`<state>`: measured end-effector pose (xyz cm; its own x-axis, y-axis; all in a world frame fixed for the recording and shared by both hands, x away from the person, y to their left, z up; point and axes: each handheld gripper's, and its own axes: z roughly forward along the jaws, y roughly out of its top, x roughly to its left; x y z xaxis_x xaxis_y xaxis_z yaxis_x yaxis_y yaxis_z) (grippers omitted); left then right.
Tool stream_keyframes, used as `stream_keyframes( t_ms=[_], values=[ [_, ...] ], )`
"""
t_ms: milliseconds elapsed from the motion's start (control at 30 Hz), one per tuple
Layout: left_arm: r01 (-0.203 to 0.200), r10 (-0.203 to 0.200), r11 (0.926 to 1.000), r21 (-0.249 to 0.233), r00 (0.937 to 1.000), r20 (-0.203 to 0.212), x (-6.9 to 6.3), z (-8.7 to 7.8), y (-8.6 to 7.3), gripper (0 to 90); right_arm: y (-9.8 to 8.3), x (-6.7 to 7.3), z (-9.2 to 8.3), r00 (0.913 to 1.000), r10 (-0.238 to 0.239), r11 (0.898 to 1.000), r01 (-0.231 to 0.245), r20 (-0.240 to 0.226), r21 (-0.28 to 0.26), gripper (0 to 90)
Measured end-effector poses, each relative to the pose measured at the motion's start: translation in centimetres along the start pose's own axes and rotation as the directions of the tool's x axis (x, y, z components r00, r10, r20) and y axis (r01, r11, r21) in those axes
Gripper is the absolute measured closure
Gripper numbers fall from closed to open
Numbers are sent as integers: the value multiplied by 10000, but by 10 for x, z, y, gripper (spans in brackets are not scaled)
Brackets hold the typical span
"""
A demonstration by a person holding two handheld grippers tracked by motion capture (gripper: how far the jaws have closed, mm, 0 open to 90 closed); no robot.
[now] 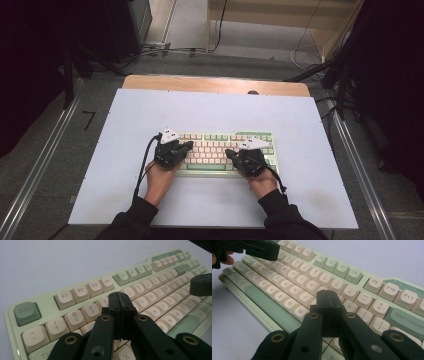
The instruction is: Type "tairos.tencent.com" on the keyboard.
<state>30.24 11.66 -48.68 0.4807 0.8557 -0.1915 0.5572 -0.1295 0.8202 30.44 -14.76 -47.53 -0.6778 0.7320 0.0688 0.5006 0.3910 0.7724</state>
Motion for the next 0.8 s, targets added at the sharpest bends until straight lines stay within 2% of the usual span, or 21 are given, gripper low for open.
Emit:
stream_keyframes(
  t_ms=[267,800],
  values=[
    [92,-91,9999,75,9999,-141,5,0,-3,900,0,0,0,10000,-9,10000,9,-3,-8,880],
    [86,-81,9997,222,9997,-227,6,4,-6,900,0,1,1,10000,-22,10000,22,-38,26,880]
  ],
)
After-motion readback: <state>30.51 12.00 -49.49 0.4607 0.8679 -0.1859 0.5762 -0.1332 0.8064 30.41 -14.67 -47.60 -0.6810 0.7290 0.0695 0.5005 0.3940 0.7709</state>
